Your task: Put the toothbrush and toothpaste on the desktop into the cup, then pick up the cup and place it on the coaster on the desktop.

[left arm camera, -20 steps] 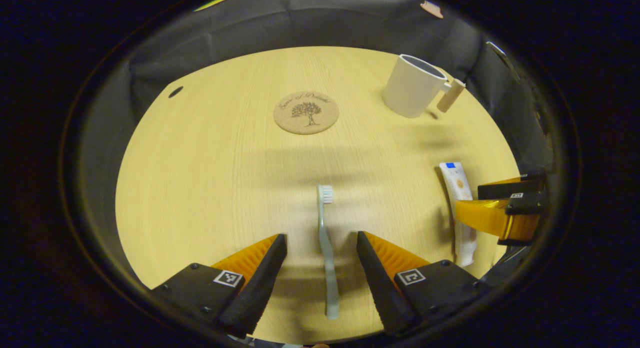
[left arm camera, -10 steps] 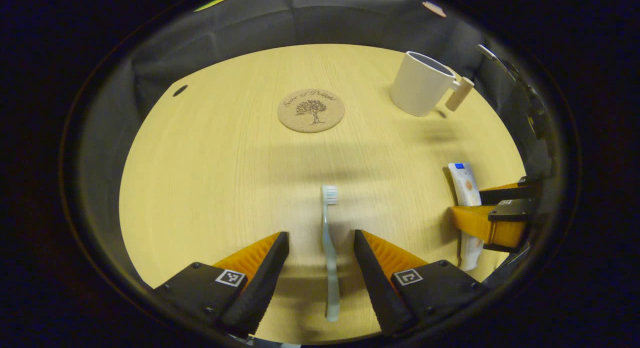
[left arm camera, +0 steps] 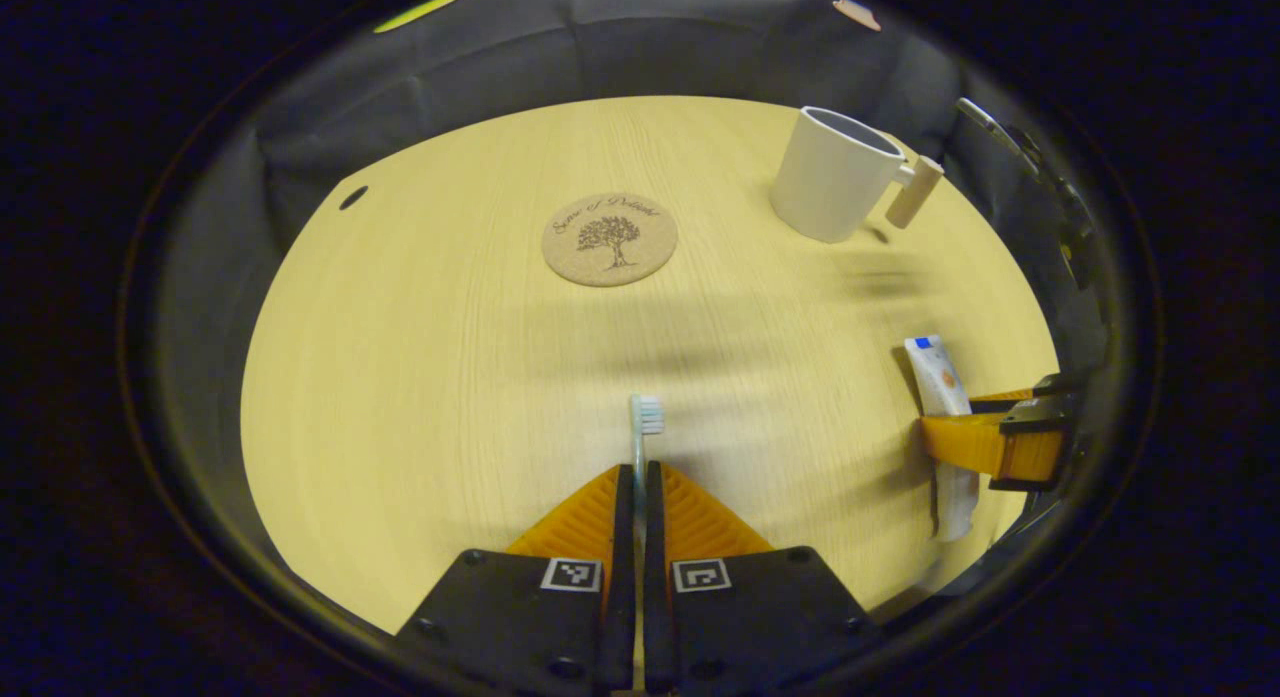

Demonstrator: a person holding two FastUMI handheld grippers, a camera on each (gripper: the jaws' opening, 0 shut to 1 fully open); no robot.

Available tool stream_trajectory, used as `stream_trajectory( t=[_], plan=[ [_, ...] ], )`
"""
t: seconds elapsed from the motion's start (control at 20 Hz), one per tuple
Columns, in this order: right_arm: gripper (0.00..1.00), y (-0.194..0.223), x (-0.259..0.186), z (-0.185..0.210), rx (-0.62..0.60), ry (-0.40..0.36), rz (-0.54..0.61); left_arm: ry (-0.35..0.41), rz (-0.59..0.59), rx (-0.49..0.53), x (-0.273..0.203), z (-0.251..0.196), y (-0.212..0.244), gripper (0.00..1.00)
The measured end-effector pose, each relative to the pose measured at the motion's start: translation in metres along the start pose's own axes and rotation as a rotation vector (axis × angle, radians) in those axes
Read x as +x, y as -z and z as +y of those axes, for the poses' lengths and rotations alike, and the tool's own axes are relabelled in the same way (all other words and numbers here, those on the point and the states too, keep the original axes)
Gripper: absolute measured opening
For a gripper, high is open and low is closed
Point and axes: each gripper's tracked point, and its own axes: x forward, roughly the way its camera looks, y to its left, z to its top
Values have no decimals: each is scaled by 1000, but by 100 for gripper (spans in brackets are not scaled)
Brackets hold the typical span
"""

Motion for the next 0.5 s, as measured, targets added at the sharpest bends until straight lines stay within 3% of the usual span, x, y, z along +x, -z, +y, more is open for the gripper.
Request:
stream_trajectory(
  t=[0.15, 0.2, 0.5],
  plan=[
    [28, 1, 6, 4, -6, -27, -14, 9, -10, -19, 0, 1, -2, 8],
    [18, 1, -1, 4, 9, -39, -19, 12, -11, -18, -2, 1, -1, 8],
    [18, 1, -3, 5, 87, -105, -22, 25, -59, -64, -2, 6, -2, 8]
  ],
)
